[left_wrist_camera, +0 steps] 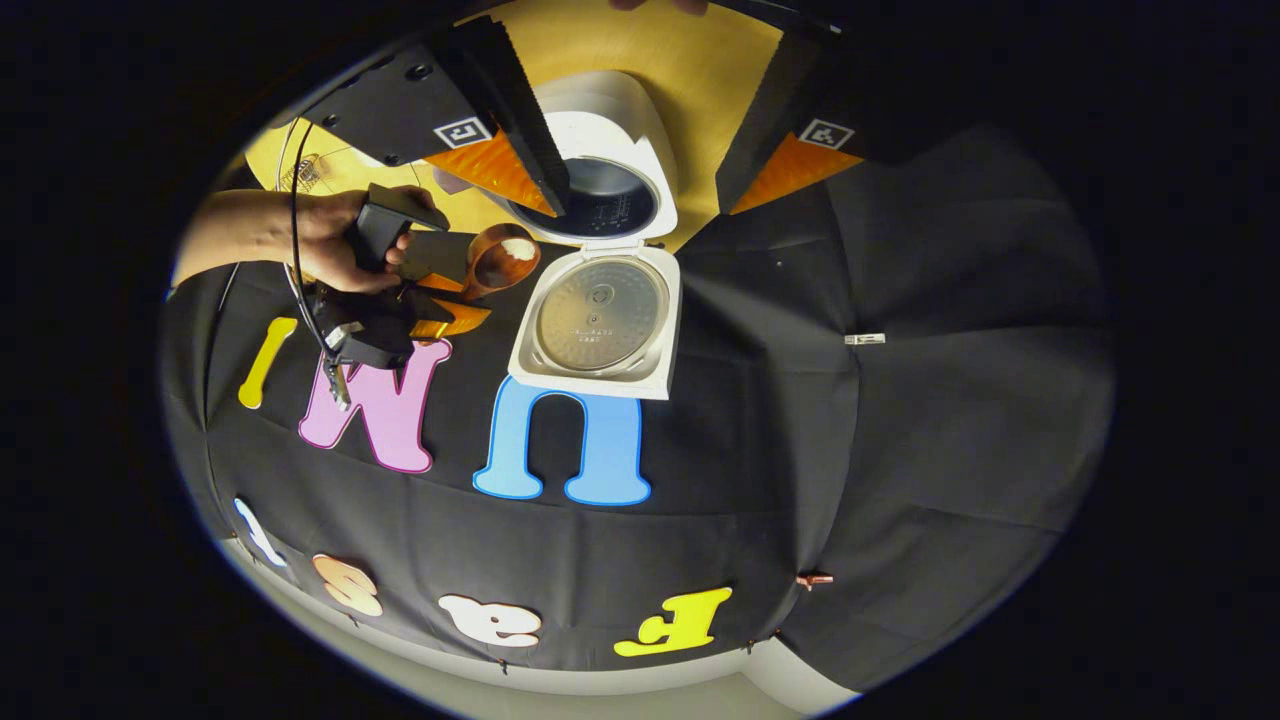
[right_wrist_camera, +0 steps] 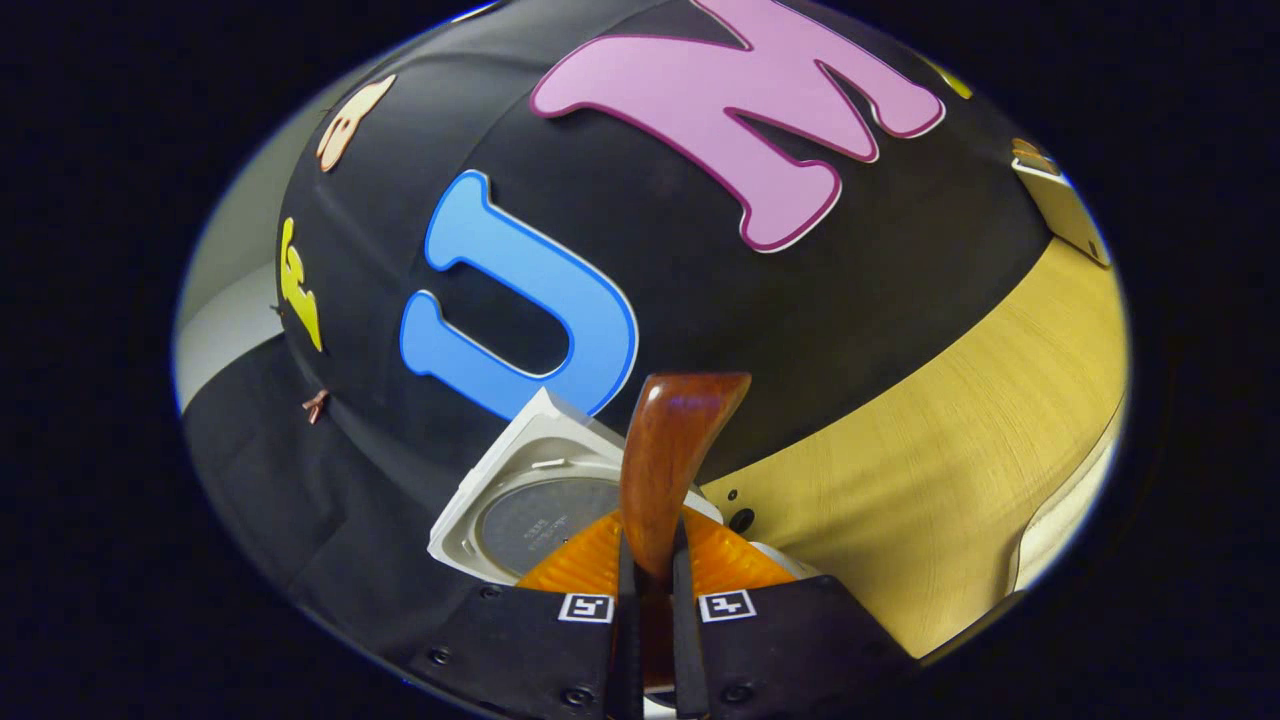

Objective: Close the left gripper, press the button to open the rice cooker; take a wooden spoon from the chopstick holder with the right hand, scoop a spoonful of rice and pour it into the rice cooker, then put the wooden spoon back into the chopstick holder.

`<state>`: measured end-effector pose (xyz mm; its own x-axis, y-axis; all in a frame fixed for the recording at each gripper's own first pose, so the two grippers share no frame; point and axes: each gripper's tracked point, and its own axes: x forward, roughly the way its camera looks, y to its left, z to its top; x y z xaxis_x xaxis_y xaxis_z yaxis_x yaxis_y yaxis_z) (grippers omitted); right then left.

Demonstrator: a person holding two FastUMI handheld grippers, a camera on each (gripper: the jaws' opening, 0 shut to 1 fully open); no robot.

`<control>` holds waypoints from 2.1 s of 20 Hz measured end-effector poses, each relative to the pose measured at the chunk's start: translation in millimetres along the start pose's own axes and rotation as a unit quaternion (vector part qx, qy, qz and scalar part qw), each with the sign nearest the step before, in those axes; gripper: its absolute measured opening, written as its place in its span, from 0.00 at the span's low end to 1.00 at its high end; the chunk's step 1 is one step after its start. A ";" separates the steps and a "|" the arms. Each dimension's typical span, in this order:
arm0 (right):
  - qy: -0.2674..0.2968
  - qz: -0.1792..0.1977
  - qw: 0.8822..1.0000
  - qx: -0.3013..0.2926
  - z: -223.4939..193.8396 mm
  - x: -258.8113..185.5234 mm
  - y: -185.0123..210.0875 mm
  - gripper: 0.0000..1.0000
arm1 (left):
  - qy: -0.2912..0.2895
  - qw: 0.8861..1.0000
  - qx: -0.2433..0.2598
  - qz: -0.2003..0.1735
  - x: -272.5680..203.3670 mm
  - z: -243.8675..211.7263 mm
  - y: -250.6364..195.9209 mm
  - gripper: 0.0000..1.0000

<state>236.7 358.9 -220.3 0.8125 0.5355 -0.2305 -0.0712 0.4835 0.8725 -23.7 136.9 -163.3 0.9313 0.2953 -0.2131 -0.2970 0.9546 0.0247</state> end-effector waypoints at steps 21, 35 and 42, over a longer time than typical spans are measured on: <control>0.032 0.063 0.880 -0.469 -71.3 33.8 55.0 0.16 | 0.015 1.000 0.002 -0.001 1.5 -14.6 12.8 0.95; 0.037 0.144 0.727 -0.670 -122.9 4.7 78.5 0.16 | 0.017 1.000 -0.002 0.014 5.1 -17.9 23.7 0.95; 0.062 0.112 0.821 -0.556 -103.6 9.4 67.4 0.16 | 0.017 1.000 -0.005 0.023 4.8 -16.7 26.5 0.95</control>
<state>179.6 468.2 -208.4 0.6470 0.7299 -0.2205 -0.7509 0.6601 -0.0184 -30.6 162.9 -180.1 0.9092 0.3365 -0.2453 -0.3409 0.9397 0.0255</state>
